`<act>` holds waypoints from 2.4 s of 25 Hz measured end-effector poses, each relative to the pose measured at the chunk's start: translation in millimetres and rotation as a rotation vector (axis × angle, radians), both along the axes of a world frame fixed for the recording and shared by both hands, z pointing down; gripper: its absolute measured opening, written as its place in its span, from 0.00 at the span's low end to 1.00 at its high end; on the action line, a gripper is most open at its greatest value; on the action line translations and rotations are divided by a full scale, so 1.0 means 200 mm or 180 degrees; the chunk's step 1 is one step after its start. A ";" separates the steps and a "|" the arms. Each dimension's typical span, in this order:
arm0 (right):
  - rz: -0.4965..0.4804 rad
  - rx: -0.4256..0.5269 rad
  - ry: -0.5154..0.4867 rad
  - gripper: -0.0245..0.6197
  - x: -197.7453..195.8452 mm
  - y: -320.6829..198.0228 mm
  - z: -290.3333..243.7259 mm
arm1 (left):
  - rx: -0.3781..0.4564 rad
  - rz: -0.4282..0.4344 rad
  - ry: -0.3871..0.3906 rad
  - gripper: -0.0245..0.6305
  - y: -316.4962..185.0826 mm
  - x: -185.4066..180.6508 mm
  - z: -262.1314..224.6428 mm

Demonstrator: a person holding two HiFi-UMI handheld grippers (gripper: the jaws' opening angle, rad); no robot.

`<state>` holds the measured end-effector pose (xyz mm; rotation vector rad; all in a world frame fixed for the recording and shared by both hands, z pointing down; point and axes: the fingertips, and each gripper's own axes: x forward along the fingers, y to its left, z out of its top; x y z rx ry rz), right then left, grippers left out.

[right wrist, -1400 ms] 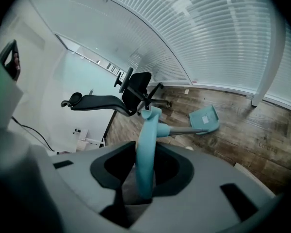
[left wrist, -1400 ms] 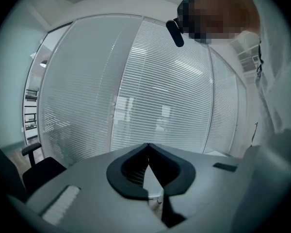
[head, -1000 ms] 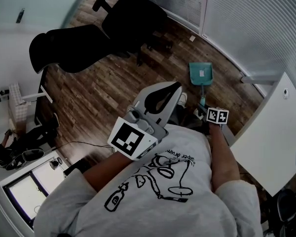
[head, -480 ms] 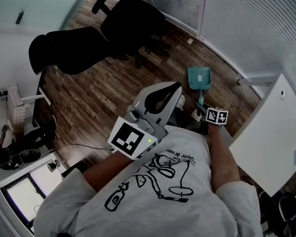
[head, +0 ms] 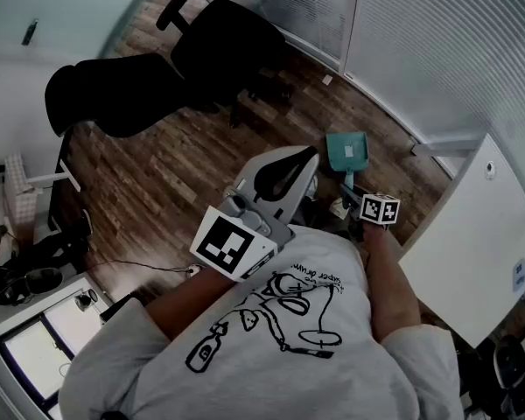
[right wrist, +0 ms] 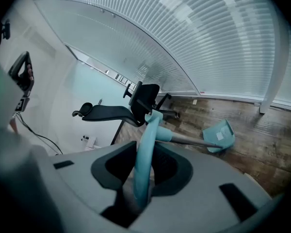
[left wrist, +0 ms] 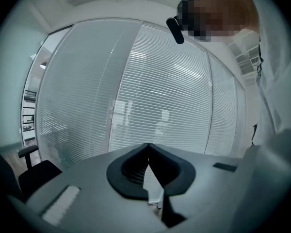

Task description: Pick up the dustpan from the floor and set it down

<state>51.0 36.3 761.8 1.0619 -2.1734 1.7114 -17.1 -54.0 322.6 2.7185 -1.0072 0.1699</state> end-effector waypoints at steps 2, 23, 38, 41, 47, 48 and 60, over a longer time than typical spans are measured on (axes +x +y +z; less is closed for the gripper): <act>-0.0002 0.0042 -0.0042 0.16 -0.01 -0.01 -0.04 | 0.0015 0.0000 0.0028 0.04 -0.01 0.00 -0.01; 0.0219 0.0554 -0.0303 0.17 0.05 -0.07 -0.68 | 0.0072 0.0048 0.0176 0.04 -0.06 0.03 -0.02; 0.0281 0.0904 -0.0516 0.17 0.01 -0.16 -1.28 | 0.0090 0.0078 0.0232 0.04 -0.11 0.02 -0.03; 0.0283 0.0956 -0.0545 0.17 0.03 -0.16 -1.40 | 0.0089 0.0081 0.0242 0.04 -0.11 0.03 -0.03; 0.0309 0.1087 -0.0534 0.17 0.04 -0.18 -1.68 | 0.0084 0.0116 0.0244 0.04 -0.12 0.03 -0.03; 0.0316 0.1106 -0.0523 0.17 0.04 -0.18 -1.72 | 0.0085 0.0122 0.0246 0.04 -0.12 0.03 -0.03; 0.0461 0.1289 -0.0596 0.18 0.07 -0.24 -2.15 | 0.0109 0.0181 0.0240 0.04 -0.16 0.06 -0.05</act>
